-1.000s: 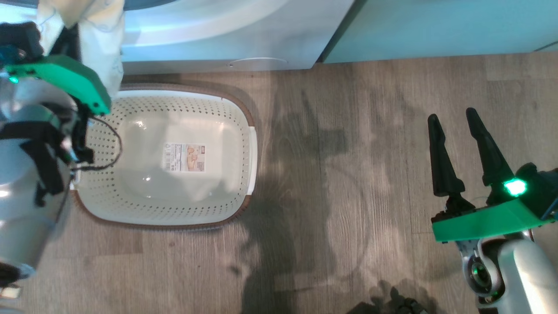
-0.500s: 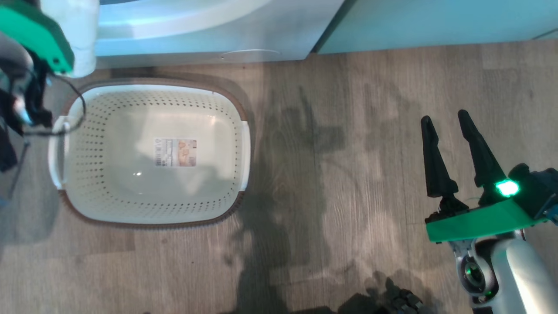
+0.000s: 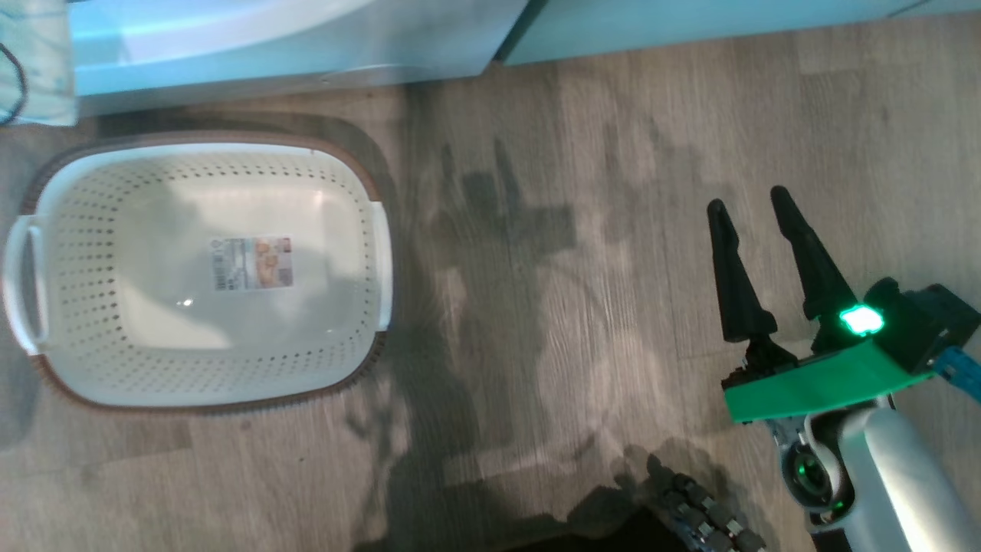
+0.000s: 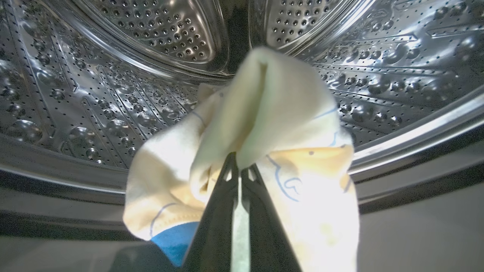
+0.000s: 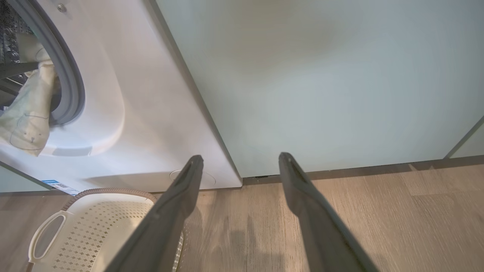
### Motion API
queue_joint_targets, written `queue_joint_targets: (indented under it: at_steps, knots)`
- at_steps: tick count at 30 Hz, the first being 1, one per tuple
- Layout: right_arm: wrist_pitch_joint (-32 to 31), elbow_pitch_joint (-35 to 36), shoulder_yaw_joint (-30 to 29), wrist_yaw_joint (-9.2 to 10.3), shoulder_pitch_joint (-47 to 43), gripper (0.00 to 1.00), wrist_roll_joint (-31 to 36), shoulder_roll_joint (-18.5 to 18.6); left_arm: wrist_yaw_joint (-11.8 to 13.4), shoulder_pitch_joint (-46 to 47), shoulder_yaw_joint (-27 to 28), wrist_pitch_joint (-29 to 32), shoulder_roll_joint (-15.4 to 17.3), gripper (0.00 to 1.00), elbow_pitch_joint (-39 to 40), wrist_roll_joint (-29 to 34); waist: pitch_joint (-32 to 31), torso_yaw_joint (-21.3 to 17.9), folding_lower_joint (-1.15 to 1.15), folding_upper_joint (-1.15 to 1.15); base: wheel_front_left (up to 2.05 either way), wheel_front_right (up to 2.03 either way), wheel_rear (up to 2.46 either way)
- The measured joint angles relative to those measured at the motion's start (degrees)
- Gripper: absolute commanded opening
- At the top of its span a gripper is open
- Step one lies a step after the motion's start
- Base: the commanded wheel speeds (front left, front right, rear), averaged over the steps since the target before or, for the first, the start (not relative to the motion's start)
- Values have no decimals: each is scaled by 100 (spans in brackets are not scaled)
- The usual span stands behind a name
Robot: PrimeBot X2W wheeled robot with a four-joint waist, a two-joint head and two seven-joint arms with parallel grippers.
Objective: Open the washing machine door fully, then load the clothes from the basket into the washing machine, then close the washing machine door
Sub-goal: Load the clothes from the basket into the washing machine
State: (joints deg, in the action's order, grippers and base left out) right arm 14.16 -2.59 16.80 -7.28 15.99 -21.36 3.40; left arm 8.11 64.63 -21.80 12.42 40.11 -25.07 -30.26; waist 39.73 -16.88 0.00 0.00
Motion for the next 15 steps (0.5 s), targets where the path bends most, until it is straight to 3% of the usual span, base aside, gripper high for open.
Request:
queue_joint_targets:
  at_steps: [9, 15]
  knots:
    - [10, -67, 182, 0, 225, 100, -141, -4, -240, 1014, -101, 225, 108, 0, -548, 234, 370, -282, 0, 0, 0, 0, 0]
    - [31, -71, 252, 0, 316, 100, -181, -7, -348, 1803, -218, -175, 209, 0, -971, 586, 559, -453, 0, 0, 0, 0, 0]
